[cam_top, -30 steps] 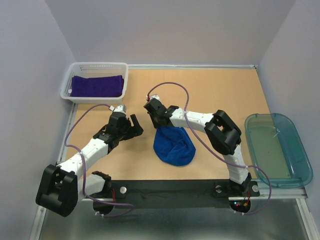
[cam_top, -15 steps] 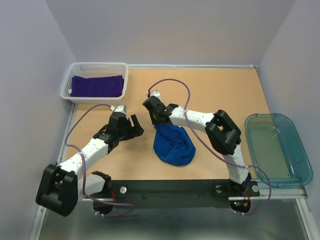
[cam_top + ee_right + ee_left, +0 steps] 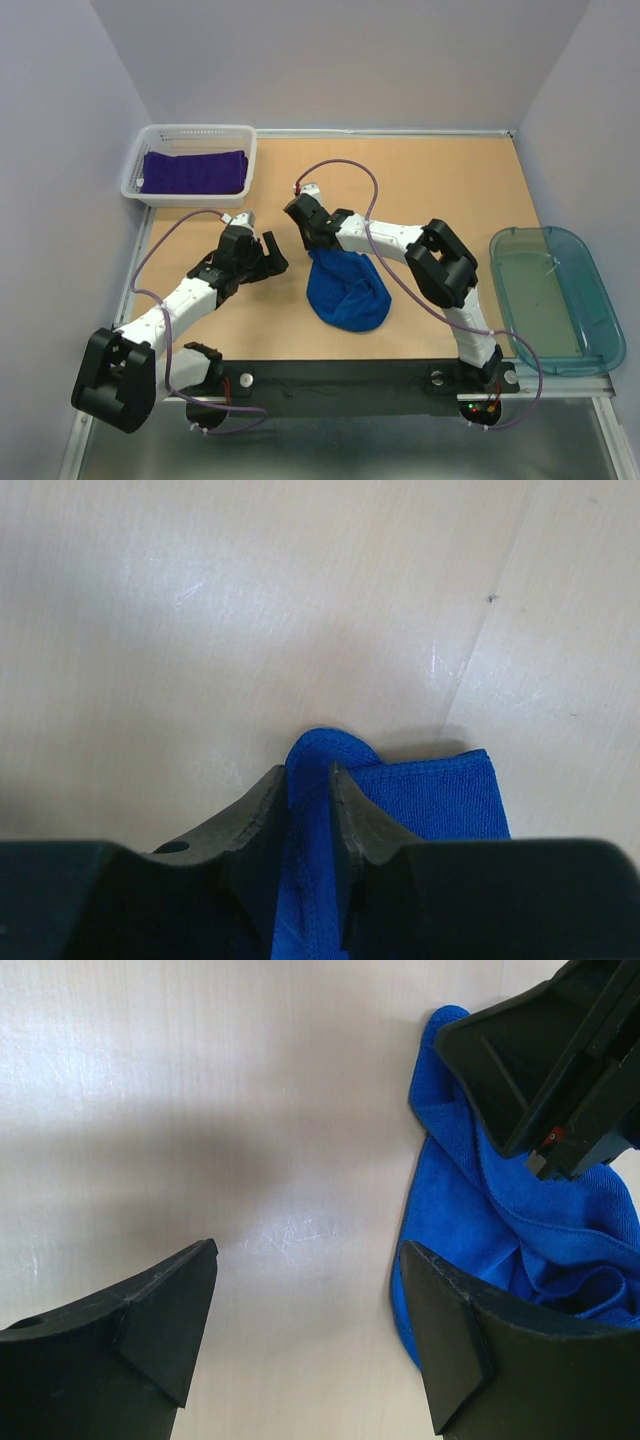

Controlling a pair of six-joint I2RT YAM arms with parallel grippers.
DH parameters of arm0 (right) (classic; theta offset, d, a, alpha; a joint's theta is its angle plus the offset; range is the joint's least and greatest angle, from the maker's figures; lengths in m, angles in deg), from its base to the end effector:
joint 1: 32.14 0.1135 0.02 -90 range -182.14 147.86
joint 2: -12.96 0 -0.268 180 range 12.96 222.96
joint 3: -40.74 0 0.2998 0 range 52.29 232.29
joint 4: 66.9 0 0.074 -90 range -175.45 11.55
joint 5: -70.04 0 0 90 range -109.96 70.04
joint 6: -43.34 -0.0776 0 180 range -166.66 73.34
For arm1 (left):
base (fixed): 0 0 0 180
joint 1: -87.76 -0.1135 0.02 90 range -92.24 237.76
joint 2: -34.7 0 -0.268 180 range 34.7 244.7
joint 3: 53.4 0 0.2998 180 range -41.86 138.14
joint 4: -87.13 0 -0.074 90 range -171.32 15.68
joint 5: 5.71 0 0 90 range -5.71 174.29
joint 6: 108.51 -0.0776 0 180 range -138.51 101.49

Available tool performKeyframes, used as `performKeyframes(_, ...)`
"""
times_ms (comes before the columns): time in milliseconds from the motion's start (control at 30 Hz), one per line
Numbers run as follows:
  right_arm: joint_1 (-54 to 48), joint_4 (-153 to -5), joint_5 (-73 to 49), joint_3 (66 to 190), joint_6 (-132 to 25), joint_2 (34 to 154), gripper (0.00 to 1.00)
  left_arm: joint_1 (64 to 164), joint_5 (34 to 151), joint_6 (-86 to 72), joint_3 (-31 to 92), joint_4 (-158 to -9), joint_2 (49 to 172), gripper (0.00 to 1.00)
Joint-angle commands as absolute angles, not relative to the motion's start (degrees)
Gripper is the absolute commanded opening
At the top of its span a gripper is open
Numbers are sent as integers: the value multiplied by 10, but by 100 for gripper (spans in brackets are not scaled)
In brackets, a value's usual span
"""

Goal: Fold and stack the towels
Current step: Flatten out the crumpled towel

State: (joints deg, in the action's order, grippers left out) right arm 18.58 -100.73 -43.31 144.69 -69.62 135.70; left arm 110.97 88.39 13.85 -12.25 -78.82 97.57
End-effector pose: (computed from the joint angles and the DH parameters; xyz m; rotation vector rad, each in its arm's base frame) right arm 0.3638 0.3962 0.1269 -0.4102 2.3549 0.0893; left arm 0.2727 -0.1230 0.1526 -0.1391 2.2589 -0.6118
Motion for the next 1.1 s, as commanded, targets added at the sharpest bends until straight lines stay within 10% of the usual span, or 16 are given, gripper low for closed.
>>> performKeyframes(0,191,-992,-448,1447,-707,1348,27,1114,888,129,-128,-797,976,84)
performKeyframes(333,191,-995,-469,1423,-700,1328,1,1117,893,127,-125,-798,975,84)
performKeyframes(1067,-98,-981,-426,1153,-704,1045,1,1168,907,122,-25,-797,1068,84)
